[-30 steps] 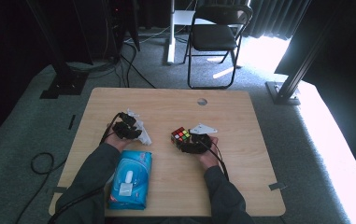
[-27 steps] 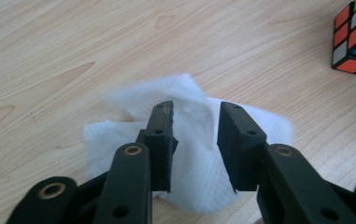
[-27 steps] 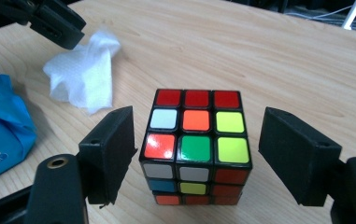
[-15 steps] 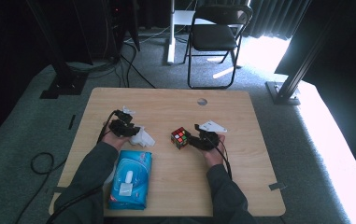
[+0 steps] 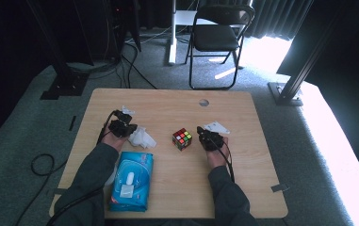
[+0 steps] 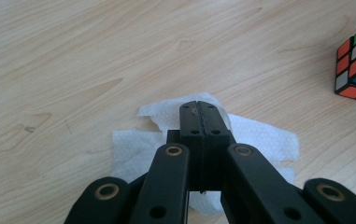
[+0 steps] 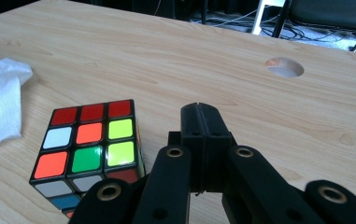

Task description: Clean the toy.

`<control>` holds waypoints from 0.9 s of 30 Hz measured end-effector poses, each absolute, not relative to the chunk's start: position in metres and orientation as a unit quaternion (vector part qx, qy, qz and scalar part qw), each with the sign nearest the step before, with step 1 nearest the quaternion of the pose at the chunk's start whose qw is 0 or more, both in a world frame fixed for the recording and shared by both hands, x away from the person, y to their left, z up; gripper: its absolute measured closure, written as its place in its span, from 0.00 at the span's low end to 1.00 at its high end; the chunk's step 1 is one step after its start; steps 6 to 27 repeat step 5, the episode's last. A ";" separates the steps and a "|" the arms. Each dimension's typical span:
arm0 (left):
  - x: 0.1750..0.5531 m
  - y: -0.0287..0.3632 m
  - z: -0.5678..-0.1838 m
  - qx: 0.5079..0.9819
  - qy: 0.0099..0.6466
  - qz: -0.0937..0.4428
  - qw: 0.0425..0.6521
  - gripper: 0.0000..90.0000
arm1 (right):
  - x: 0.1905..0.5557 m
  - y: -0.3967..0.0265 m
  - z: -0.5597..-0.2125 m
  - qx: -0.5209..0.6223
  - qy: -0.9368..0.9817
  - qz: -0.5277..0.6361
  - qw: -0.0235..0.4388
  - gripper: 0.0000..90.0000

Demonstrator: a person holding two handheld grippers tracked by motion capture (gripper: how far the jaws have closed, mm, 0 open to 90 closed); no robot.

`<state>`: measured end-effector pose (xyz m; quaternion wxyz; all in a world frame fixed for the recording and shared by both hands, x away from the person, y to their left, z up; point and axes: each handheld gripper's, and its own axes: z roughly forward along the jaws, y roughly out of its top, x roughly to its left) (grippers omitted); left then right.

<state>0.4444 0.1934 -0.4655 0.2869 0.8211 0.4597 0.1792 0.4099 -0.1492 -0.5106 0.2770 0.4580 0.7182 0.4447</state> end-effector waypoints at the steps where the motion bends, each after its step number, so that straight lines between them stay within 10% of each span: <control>1: 0.445 0.193 -0.465 0.821 0.460 0.179 0.287 1.00 | 0.410 -0.149 -0.511 0.457 0.719 0.444 0.277 1.00; 27: 0.445 0.193 -0.466 0.821 0.460 0.178 0.287 1.00 | 0.410 -0.148 -0.511 0.456 0.719 0.444 0.277 1.00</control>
